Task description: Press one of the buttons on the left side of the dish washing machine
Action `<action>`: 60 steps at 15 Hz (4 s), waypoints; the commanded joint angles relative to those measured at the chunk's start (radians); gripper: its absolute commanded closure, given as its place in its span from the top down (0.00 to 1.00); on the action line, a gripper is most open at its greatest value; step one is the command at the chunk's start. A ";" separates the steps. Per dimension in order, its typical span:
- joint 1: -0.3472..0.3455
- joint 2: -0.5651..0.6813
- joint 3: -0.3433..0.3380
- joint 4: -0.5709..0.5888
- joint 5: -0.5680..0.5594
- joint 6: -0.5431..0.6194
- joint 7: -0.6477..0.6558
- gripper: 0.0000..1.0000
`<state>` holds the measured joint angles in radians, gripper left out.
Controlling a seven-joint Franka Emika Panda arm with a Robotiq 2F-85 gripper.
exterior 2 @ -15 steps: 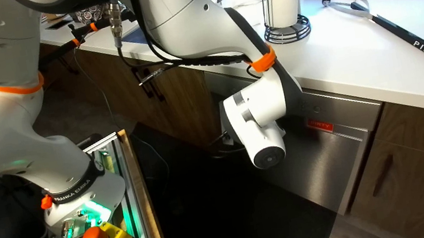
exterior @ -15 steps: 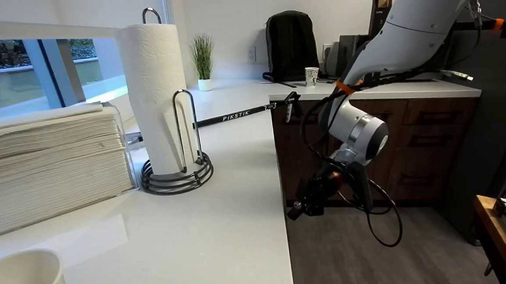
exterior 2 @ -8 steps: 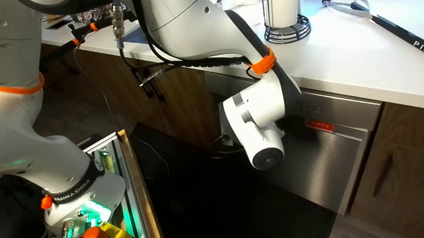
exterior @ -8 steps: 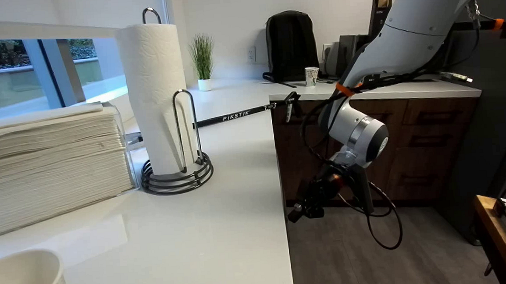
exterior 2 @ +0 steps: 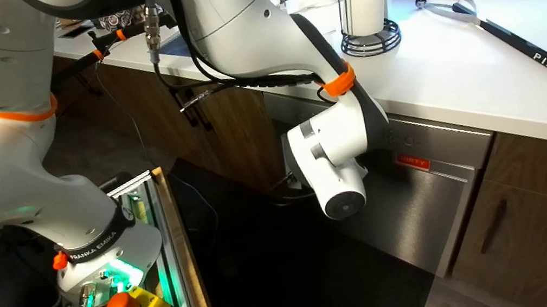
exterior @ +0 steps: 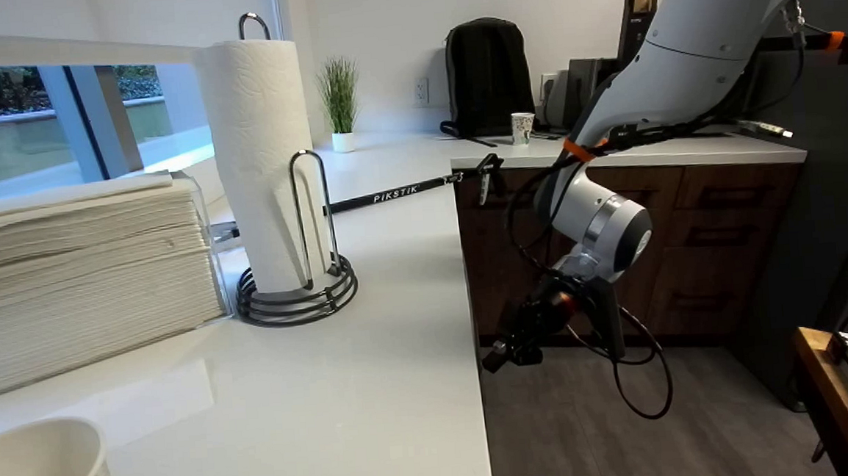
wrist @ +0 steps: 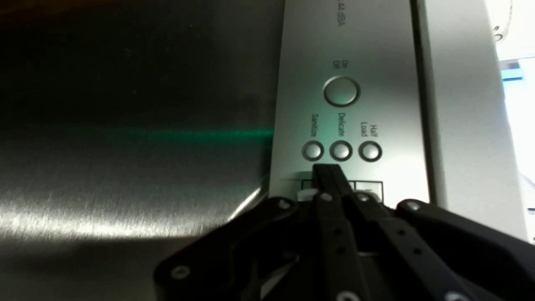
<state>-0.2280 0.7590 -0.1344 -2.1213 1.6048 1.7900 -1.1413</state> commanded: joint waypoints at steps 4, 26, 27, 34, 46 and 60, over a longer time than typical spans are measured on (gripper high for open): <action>-0.004 -0.029 -0.027 -0.013 0.051 -0.035 -0.011 0.00; 0.033 -0.012 -0.030 -0.010 0.017 -0.027 0.043 0.00; 0.035 -0.010 -0.028 -0.009 0.024 -0.026 0.039 0.00; 0.024 0.018 0.004 0.008 0.187 -0.024 -0.034 0.00; 0.068 0.076 0.021 0.039 0.375 -0.075 -0.028 0.00; 0.120 -0.079 -0.109 -0.130 0.140 0.000 -0.030 0.00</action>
<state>-0.1389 0.7389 -0.2194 -2.2058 1.7861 1.7314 -1.1895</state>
